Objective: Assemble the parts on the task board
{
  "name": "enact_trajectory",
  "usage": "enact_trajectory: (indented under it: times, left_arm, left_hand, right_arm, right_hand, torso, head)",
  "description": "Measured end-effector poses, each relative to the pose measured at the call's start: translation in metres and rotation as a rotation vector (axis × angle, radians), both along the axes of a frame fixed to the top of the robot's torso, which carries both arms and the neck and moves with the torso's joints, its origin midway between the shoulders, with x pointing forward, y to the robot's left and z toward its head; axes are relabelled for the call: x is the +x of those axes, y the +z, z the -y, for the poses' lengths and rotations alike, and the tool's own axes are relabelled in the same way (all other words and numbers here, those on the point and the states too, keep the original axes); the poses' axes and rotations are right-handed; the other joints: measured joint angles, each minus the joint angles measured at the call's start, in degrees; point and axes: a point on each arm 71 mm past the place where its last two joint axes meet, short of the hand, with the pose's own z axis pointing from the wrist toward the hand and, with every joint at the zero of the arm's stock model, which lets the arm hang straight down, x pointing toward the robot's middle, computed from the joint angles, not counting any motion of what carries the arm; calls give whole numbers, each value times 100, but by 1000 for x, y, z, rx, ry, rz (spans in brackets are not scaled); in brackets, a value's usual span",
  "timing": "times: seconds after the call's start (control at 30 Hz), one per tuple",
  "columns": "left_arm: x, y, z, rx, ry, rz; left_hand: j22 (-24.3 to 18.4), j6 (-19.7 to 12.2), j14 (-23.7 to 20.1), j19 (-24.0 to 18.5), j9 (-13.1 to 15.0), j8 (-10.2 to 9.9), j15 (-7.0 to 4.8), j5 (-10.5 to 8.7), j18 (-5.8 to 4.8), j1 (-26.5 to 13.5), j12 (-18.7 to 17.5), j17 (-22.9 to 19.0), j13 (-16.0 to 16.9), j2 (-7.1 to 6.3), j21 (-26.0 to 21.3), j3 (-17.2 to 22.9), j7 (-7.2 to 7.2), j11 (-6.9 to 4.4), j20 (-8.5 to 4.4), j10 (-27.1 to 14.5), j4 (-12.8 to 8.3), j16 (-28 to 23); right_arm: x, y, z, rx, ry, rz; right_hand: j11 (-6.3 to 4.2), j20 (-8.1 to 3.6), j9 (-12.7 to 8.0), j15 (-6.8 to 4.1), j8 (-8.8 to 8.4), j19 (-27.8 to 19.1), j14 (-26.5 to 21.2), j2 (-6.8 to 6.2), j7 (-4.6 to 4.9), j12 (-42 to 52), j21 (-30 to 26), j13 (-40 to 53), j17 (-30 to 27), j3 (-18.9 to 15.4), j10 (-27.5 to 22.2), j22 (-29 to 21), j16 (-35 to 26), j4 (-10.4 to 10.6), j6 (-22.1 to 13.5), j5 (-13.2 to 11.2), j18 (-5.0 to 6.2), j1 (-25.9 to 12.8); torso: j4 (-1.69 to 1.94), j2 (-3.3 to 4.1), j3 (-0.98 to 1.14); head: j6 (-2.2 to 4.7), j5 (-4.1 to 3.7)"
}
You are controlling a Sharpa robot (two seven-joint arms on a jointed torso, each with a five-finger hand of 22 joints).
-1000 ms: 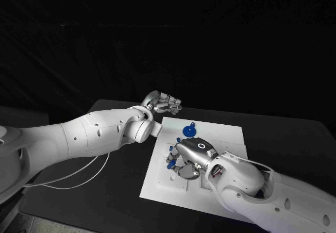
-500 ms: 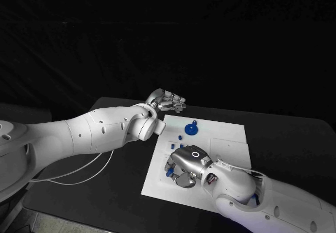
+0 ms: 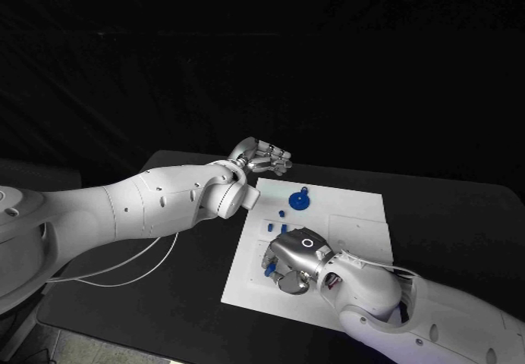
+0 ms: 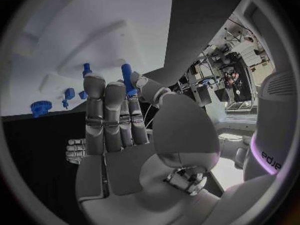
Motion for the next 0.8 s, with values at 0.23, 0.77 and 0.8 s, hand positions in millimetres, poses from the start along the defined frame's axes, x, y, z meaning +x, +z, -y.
enact_trajectory:
  times: [0.23, 0.77, 0.8]
  left_arm:
    - [0, 0, 0, 0, 0, -1]
    - [0, 0, -1, 0, -1, -2]
    - [0, 0, -1, 0, -1, -2]
  left_hand:
    - [0, 0, 0, 0, 0, 0, 0, 0, 0, 0, 0, 0, 0, 0, 0, 0, 0, 0, 0, 0, 0, 0]
    - [-1, 0, 0, 0, 0, 0, 0, 0, 0, 0, 0, 0, 0, 0, 0, 0, 0, 0, 0, 0, 0, 0]
    - [-1, 0, 0, 0, 0, 0, 0, 0, 0, 0, 0, 0, 0, 0, 0, 0, 0, 0, 0, 0, 0, 0]
  right_arm:
    - [1, -2, 3, -16, -6, 5]
    - [4, -4, 7, -46, -14, 14]
    - [4, -5, 7, -47, -14, 14]
  right_hand:
    - [19, 6, -4, -12, -4, 6, -14, 0, 1, -10, 0, 0, 0, -7, 19, 0, 0, -7, -1, 0, 0, 0]
    - [18, -10, -3, -10, 3, -13, -16, -1, -15, 2, 0, 3, 7, -16, 18, 17, 0, -15, 11, -17, 1, 1]
    - [18, -10, -3, -10, 3, -13, -16, -1, -15, 2, 0, 3, 7, -16, 17, 17, 0, -15, 11, -17, 1, 1]
  torso:
    - [2, -2, 0]
    - [3, -4, -5]
    - [2, -4, -5]
  head:
    - [-8, -3]
    - [-27, 14]
    - [-27, 13]
